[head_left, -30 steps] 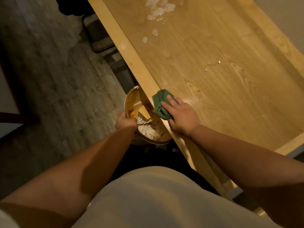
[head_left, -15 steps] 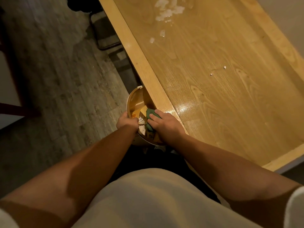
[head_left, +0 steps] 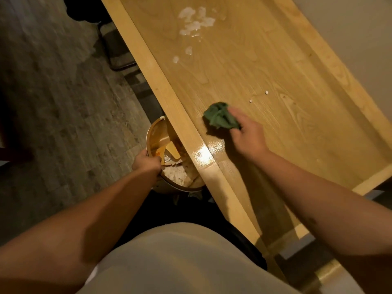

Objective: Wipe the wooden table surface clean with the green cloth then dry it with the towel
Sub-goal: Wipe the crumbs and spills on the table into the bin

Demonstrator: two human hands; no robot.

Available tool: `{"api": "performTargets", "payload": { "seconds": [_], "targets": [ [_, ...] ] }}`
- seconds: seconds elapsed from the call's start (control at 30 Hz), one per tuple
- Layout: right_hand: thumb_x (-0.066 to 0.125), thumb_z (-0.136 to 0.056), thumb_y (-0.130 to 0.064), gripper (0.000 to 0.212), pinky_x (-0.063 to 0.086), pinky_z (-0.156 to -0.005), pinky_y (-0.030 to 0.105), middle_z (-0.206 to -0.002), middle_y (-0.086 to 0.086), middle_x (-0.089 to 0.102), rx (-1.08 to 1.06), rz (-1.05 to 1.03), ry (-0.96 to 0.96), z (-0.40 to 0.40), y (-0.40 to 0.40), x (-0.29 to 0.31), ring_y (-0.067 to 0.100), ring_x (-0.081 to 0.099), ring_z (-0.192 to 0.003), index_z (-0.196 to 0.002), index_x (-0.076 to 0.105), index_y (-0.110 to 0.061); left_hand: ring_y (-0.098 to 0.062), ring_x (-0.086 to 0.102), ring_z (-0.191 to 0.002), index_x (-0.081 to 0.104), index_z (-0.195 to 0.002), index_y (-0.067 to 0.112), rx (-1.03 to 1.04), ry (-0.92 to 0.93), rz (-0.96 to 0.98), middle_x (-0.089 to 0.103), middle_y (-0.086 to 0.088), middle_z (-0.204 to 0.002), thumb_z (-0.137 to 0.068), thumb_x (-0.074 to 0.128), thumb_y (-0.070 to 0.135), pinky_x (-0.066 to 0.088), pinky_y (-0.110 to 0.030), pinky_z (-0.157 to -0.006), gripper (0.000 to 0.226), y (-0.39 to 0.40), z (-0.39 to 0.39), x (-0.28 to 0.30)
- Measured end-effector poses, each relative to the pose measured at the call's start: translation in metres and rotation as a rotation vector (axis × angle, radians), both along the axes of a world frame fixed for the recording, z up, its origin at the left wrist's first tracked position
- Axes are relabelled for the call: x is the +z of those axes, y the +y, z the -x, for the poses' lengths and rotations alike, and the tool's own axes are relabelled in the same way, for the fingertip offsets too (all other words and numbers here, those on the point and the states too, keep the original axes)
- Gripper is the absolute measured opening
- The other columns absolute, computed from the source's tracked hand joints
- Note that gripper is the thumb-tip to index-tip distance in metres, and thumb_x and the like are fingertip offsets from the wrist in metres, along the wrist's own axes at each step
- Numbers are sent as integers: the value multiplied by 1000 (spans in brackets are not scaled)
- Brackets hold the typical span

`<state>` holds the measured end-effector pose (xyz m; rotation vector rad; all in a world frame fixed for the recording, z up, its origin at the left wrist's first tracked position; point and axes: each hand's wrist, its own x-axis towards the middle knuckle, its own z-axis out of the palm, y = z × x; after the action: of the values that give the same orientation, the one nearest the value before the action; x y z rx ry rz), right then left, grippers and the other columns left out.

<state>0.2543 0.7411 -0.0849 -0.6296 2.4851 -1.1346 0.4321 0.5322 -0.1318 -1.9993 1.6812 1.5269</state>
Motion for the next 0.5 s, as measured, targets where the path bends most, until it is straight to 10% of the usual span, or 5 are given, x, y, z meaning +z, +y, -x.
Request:
{"api": "performTargets", "payload": {
  "seconds": [0.23, 0.37, 0.5],
  "targets": [
    [50, -93, -4, 63, 20, -111, 8, -153, 6, 45, -370, -153, 84, 115, 61, 4, 20, 40, -140, -152, 38, -20, -39, 70, -90, 65, -94, 30, 18, 3, -3, 71, -12, -101, -89, 66, 10, 63, -59, -70, 21, -1, 6, -6],
    [51, -100, -12, 70, 19, -122, 50, -166, 15, 9, -46, -602, 19, 141, 75, -22, 38, 9, -151, -159, 13, -15, -39, 71, -93, 69, -101, 32, 51, 14, -23, 73, -11, -103, -89, 69, 14, 63, -60, -70, 22, 2, 10, -7],
    [51, -98, -12, 74, 20, -119, 58, -167, 10, 2, -24, -637, 69, 135, 68, -33, 37, 0, -152, -159, 10, -19, -39, 71, -94, 68, -93, 32, 61, 22, -44, 73, -11, -103, -87, 68, 9, 62, -61, -69, 23, 1, 13, -6]
  ]
}}
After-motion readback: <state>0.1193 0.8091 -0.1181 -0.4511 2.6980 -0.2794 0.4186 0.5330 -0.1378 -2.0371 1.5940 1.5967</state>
